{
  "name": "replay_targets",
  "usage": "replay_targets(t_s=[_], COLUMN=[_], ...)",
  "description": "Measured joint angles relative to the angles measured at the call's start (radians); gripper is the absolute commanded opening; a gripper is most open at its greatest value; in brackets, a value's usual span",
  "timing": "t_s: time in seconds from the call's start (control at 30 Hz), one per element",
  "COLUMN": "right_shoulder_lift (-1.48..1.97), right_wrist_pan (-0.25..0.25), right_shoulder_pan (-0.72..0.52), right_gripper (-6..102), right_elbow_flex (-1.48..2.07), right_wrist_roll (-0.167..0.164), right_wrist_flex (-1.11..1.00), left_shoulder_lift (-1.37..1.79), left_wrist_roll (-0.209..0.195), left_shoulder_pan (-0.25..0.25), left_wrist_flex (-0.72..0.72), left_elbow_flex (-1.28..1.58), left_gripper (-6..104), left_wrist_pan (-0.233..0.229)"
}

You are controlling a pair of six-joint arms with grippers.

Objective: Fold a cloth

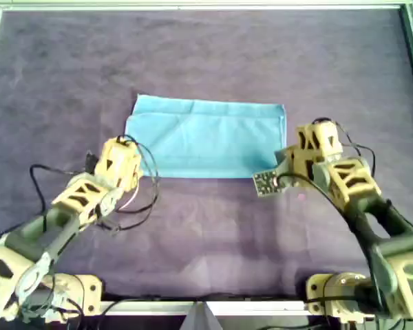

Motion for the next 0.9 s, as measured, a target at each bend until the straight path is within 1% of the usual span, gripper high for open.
replay_targets(t_s=[0.13,0.33,0.47,0.53,0.6,0.67,0.73,0.8,0.9], right_shoulder_lift=[0.02,0.02,0.02,0.02,0.02,0.02,0.02,0.02,0.021], right_wrist_pan=[-0.012,-0.014,-0.012,-0.005,-0.002,-0.002,-0.002,0.0,0.0], right_shoulder_pan=[0.002,0.002,0.002,0.002,0.002,0.002,0.002,0.002,-0.002], right_gripper=[-2,-2,-2,-2,-1,4,14,27,44], right_elbow_flex=[0.046,0.058,0.058,0.058,0.058,0.058,0.058,0.058,0.064], right_wrist_roll=[0.0,0.0,0.0,0.0,-0.003,-0.006,-0.009,-0.009,-0.011], right_wrist_flex=[0.0,0.0,-0.025,-0.066,-0.101,-0.12,-0.121,-0.121,-0.121], left_shoulder_lift=[0.006,0.02,0.021,0.021,0.021,0.021,0.021,0.021,0.032], left_wrist_roll=[0.0,0.0,0.0,0.0,0.0,0.0,0.0,0.0,0.002], left_shoulder_pan=[0.0,-0.002,-0.003,-0.003,-0.003,-0.003,-0.003,-0.003,-0.003], left_wrist_flex=[0.0,0.0,0.0,0.0,0.0,0.0,0.0,0.0,0.0], left_elbow_flex=[0.04,0.066,0.066,0.066,0.066,0.067,0.067,0.069,0.094], left_gripper=[0,0,2,7,16,30,46,61,78], left_wrist_pan=[0.002,0.002,0.002,0.002,0.002,0.0,-0.006,-0.006,-0.006])
